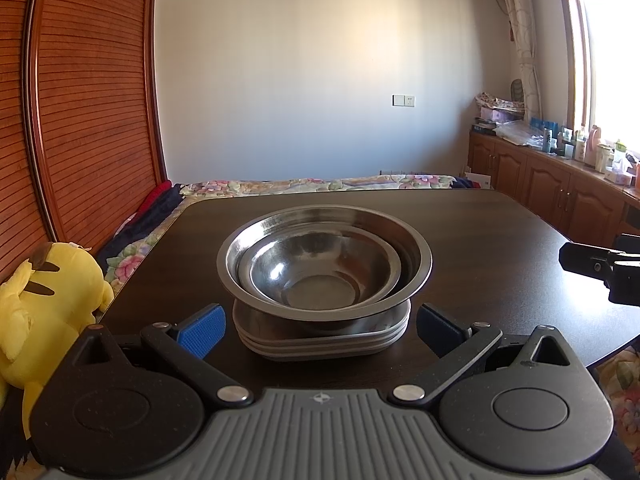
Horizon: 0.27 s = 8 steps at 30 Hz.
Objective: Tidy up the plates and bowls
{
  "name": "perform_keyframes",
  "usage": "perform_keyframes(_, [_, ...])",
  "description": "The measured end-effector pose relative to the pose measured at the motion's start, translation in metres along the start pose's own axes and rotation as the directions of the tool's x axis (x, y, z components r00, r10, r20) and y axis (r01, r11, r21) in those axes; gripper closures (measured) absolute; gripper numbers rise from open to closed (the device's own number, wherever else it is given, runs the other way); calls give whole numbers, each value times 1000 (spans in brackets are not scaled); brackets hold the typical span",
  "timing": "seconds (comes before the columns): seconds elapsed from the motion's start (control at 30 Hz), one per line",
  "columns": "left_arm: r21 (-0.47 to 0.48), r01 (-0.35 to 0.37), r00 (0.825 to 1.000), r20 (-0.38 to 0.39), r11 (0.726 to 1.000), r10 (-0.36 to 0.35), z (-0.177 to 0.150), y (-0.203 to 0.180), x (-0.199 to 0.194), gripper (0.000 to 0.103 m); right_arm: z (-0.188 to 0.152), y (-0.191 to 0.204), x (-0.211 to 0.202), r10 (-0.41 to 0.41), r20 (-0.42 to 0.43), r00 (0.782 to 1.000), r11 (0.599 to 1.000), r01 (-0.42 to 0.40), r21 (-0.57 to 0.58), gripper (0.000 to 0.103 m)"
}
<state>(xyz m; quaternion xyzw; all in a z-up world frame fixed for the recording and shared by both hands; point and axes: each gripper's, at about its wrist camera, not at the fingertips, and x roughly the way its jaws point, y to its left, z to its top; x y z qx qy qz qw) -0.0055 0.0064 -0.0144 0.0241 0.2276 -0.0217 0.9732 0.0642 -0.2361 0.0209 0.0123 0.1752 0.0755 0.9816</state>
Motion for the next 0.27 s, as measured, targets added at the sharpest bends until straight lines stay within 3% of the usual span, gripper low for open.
perform_keyframes(0.27, [2, -1, 1000, 0, 1000, 1, -1, 0, 0, 0, 0, -1, 0, 0, 0, 1000, 1000, 0, -1, 0])
